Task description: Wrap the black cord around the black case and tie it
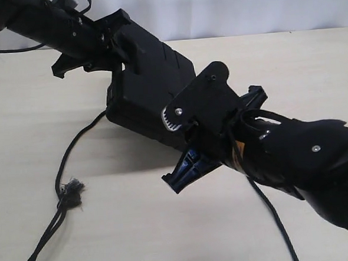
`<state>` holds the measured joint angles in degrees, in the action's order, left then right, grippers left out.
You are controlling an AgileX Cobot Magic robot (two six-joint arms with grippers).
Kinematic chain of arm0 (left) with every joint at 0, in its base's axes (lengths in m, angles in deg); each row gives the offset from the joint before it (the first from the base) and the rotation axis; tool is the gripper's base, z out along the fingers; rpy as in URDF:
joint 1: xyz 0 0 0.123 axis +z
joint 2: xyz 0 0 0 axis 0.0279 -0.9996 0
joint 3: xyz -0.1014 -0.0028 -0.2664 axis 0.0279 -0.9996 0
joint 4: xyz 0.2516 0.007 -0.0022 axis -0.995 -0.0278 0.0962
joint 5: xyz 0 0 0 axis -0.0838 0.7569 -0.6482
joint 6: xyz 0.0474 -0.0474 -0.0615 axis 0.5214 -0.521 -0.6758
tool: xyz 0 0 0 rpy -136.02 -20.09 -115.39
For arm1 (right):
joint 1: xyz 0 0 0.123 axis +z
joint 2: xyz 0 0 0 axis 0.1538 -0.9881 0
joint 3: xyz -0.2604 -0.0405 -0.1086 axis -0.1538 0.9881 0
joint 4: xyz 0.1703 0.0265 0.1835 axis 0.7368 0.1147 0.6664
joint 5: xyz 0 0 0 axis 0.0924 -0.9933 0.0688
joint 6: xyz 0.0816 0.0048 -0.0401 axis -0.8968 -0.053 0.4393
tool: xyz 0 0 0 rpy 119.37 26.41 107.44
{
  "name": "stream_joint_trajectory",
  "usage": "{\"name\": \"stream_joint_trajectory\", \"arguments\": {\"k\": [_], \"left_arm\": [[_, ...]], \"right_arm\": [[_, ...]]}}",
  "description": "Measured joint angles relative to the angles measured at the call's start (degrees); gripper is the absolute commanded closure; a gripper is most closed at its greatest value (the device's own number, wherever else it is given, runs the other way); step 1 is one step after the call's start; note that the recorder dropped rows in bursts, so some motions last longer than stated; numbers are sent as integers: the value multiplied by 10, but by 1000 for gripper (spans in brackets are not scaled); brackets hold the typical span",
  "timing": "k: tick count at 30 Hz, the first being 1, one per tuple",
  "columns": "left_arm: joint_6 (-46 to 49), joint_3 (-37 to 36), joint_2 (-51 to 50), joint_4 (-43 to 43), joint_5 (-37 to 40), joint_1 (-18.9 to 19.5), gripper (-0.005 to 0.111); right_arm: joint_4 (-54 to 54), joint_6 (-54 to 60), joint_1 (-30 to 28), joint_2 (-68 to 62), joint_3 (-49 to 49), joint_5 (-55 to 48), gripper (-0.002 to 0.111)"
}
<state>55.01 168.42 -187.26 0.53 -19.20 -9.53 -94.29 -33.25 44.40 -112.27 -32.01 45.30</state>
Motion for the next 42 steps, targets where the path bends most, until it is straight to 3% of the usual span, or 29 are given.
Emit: {"name": "stream_joint_trajectory", "arguments": {"k": [5, 8, 17, 38, 42], "left_arm": [[0, 0, 0, 6, 1, 0, 107], [0, 0, 0, 8, 1, 0, 107], [2, 0, 0, 10, 1, 0, 107], [12, 0, 0, 12, -1, 0, 107], [12, 0, 0, 12, -1, 0, 107]], "right_arm": [[0, 11, 0, -22, -10, 0, 18], [0, 11, 0, -56, -26, 1, 3], [0, 17, 1, -168, -90, -32, 3], [0, 27, 1, -287, -206, -130, 3], [0, 27, 1, -299, -214, -131, 16]]}}
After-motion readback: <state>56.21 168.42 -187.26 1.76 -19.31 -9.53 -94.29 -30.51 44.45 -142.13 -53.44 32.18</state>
